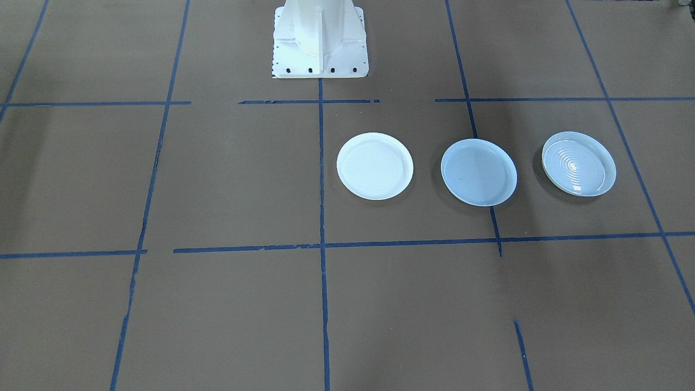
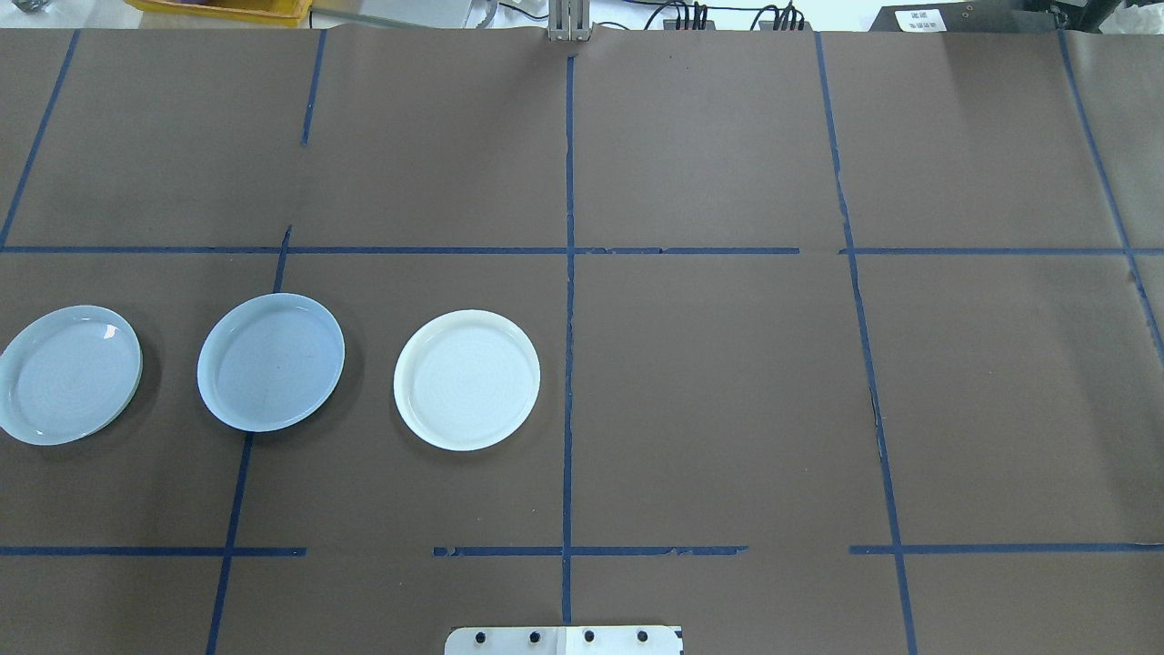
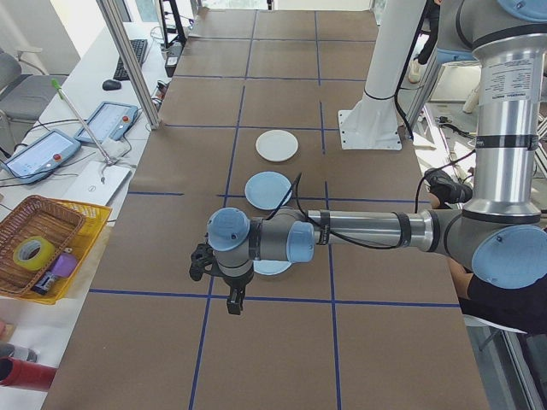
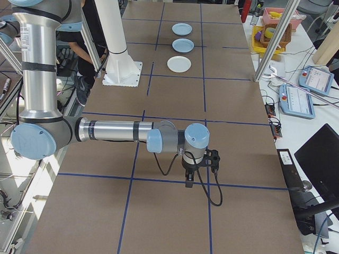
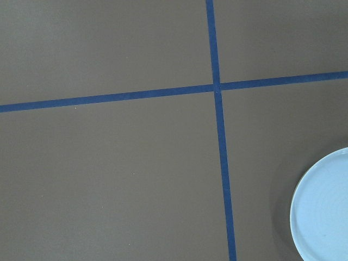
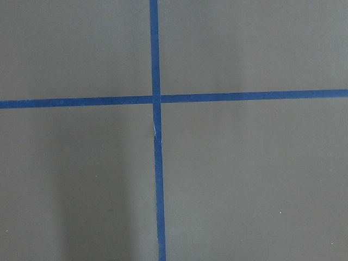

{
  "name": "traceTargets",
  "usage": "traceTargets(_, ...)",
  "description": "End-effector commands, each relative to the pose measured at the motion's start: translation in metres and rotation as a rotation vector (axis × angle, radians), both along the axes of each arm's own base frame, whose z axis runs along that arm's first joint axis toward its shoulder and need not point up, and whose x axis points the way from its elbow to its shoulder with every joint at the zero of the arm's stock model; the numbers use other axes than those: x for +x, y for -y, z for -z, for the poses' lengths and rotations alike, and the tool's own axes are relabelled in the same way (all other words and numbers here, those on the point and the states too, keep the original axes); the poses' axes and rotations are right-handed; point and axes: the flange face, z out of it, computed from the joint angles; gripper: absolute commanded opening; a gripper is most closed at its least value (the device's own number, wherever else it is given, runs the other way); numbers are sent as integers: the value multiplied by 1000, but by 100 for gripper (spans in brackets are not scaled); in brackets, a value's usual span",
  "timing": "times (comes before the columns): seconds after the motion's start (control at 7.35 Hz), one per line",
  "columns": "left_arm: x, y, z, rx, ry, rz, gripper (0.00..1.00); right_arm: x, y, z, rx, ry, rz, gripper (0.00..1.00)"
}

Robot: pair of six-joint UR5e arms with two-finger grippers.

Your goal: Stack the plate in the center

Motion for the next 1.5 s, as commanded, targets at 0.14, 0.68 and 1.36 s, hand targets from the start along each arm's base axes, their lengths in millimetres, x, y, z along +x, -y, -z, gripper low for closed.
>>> traceTargets(0.14, 1, 8, 8, 16, -2, 1, 100, 1, 0, 0, 0, -1, -2, 100)
traceTargets(0.68, 31, 24, 40, 115, -87, -51, 100, 0, 0, 0, 0, 0, 0, 100)
traceTargets(1.36, 94, -15, -19, 128, -147, 45, 100, 0, 0, 0, -1, 0, -1, 100)
